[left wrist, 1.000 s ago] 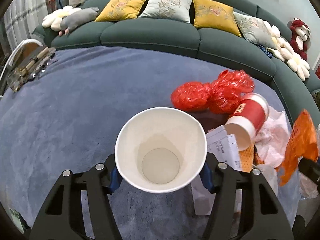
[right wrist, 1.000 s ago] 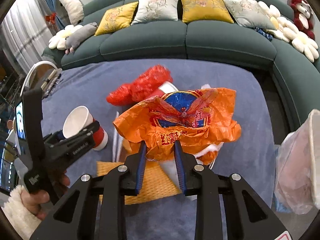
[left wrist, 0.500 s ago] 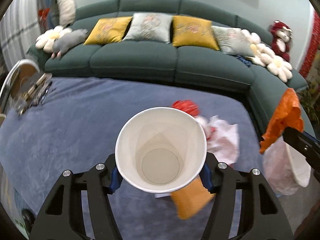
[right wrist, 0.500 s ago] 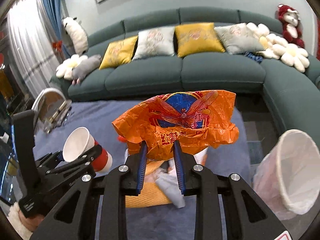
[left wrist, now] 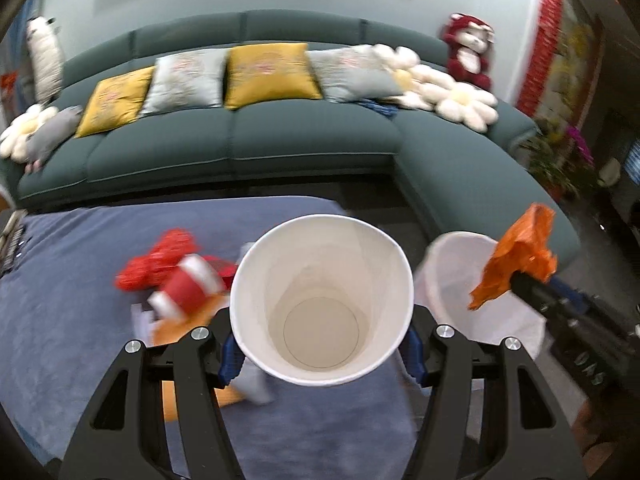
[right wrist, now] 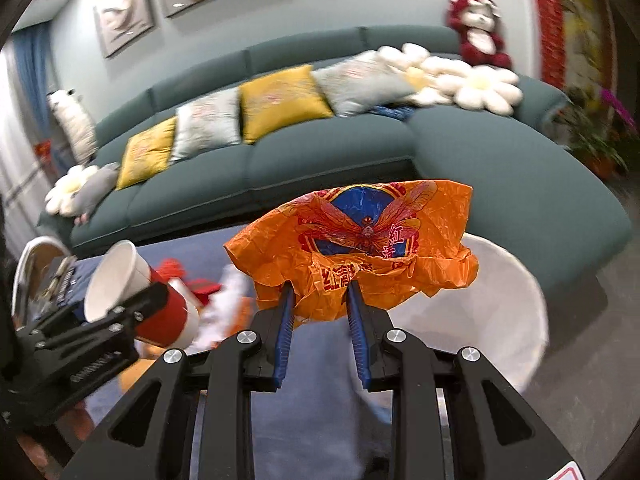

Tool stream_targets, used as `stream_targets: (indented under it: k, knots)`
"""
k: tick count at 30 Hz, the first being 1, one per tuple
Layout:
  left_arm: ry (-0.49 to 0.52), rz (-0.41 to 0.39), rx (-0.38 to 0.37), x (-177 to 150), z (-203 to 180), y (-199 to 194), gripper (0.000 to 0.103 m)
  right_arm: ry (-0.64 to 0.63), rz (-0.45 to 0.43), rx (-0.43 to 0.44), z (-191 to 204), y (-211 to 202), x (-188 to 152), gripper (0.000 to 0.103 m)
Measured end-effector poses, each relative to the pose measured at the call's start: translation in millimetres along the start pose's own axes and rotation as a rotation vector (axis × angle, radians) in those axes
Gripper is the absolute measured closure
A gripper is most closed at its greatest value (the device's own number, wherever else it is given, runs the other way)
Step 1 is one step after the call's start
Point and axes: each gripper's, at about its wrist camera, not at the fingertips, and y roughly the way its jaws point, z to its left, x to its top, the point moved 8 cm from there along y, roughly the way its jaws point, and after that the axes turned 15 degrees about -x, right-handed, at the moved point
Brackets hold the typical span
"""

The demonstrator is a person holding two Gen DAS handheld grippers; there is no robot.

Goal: Collect trash
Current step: 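Carry the bag and cup over the white wastebasket and open both tools to drop them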

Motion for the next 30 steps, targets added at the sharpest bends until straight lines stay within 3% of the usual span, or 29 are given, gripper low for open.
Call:
stream_targets:
  k: [8, 16, 25, 30]
  knots:
    - [0.092, 0.073, -0.114, 1.6, -91.3, 64.0, 0.043, 0.087, 0.044, -0.090, -88.4, 32.6, -9.0, 0.078]
    - [0.114, 0.167, -0.187, -5.3, -142.3, 123.6, 0.043, 0.125, 0.100, -0.123, -127.7, 67.9, -22.0, 0.077]
    - [-0.118, 0.422, -0.316, -21.6, -134.4, 185.5, 0.039, 0.135, 0.151, -0.117, -130.9, 101.3, -31.6, 0.075]
    - [-0.190, 0.416, -0.339, -20.2, -119.6, 188.2, 0.030, 0.127, 0.157, -0.099, -124.4, 109.0, -31.3, 0.066]
